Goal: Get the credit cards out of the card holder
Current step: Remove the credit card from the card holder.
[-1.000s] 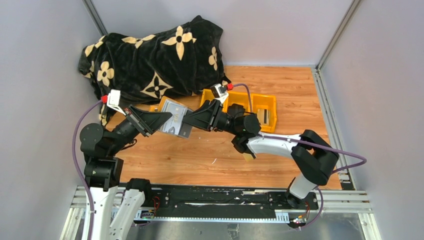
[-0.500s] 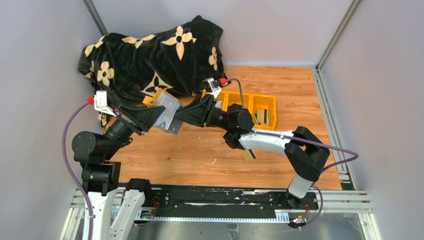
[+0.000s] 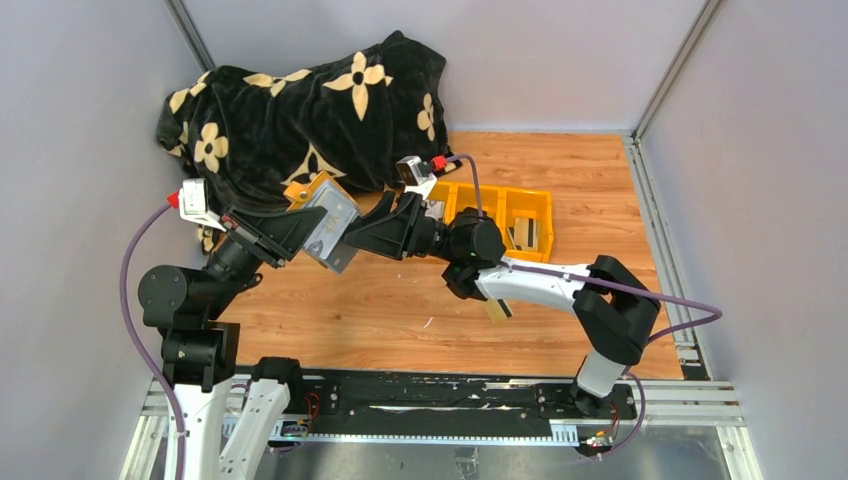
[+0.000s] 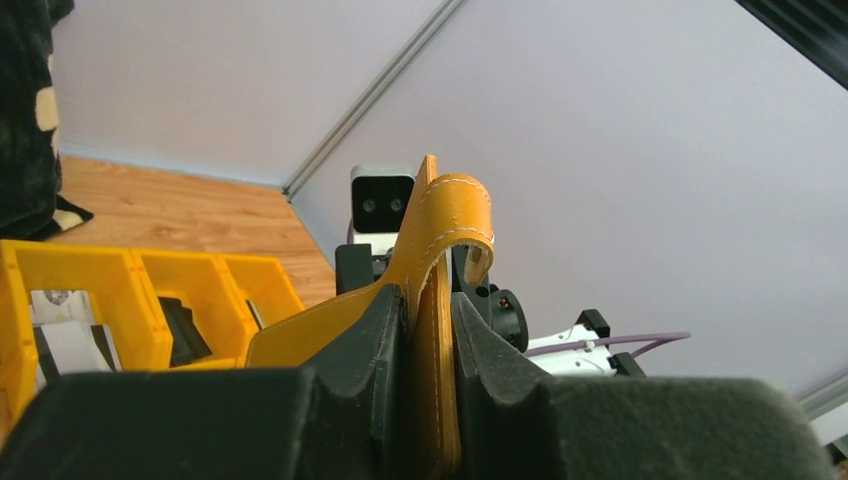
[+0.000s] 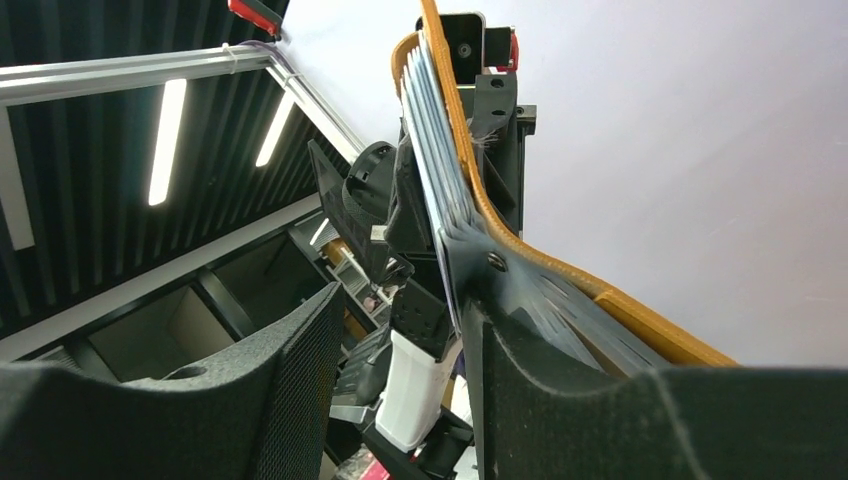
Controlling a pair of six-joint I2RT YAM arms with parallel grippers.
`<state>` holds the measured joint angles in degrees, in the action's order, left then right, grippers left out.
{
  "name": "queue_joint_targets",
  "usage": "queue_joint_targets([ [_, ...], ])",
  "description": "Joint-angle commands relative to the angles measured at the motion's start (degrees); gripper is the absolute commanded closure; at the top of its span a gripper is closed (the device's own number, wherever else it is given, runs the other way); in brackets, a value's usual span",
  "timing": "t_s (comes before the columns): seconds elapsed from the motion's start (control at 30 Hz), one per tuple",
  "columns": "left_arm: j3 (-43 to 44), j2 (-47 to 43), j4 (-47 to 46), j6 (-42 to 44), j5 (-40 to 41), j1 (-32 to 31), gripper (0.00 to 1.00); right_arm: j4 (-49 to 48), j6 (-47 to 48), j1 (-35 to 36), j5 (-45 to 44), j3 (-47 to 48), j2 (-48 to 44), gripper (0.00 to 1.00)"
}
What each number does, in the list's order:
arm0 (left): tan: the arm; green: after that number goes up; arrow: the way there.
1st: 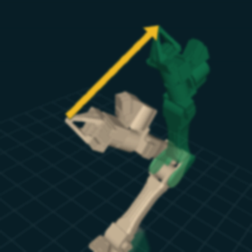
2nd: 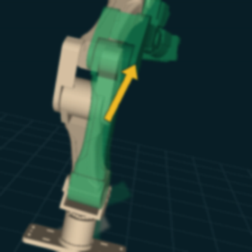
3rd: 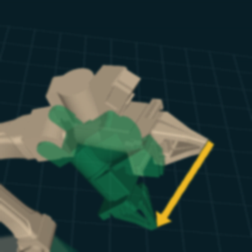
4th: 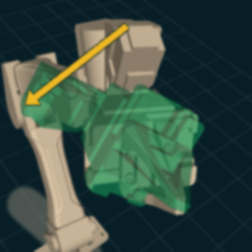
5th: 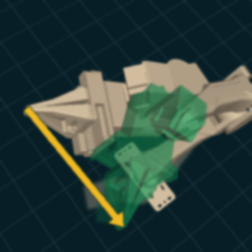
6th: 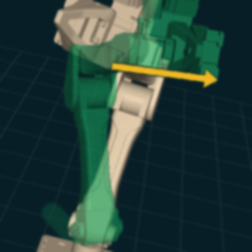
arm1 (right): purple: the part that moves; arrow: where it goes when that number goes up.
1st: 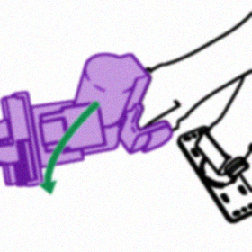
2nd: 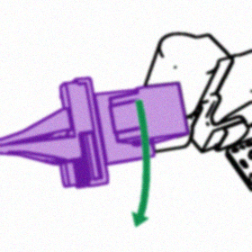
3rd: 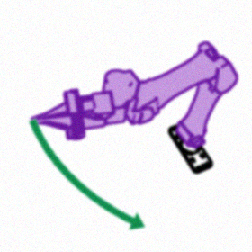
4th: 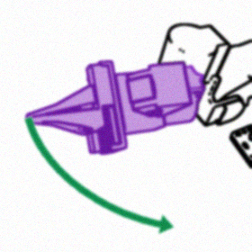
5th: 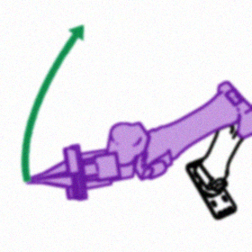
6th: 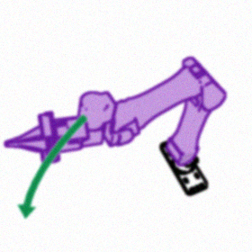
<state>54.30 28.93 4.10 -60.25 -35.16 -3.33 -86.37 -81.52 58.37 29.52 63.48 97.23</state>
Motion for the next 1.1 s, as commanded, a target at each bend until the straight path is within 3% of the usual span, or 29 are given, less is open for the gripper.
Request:
queue_joint_targets([
  [0.0,-2.4,1.0,6.8,-1.2,-5.8,-0.3,1.00,-5.1,4.1,3.7,-3.9,1.3,-5.2,0.50],
  [0.17,-2.7,1.1,6.7,-1.5,-5.7,-0.2,1.00,-5.1,7.2,3.8,-11.8,-1.7,-6.8,0.55],
  [0.33,-4.4,-0.1,7.8,-0.4,-5.6,-0.2,1.00,-5.1,8.3,4.1,-15.4,-0.3,-5.9,0.66],
  [0.53,-5.3,-1.1,7.6,1.1,-6.2,-0.2,1.00,-5.1,9.8,4.2,-19.8,-4.0,-6.2,0.88],
  [0.67,-5.6,-1.3,7.1,1.6,-6.6,-0.2,0.94,-5.0,10.8,3.0,-15.5,-6.1,-6.8,0.99],
  [0.73,-6.3,-1.2,5.9,0.9,-7.2,-0.2,0.86,-5.0,10.6,2.7,-13.4,-7.1,-6.9,1.00],
  [0.8,-6.8,-1.0,5.4,0.2,-7.4,-0.2,0.84,-5.0,10.7,2.6,-11.4,-7.7,-6.7,1.00],
  [1.07,-5.3,-0.4,4.9,-0.5,-6.5,-0.2,0.93,-5.1,10.6,2.6,-10.1,-11.4,-7.4,1.00],
])
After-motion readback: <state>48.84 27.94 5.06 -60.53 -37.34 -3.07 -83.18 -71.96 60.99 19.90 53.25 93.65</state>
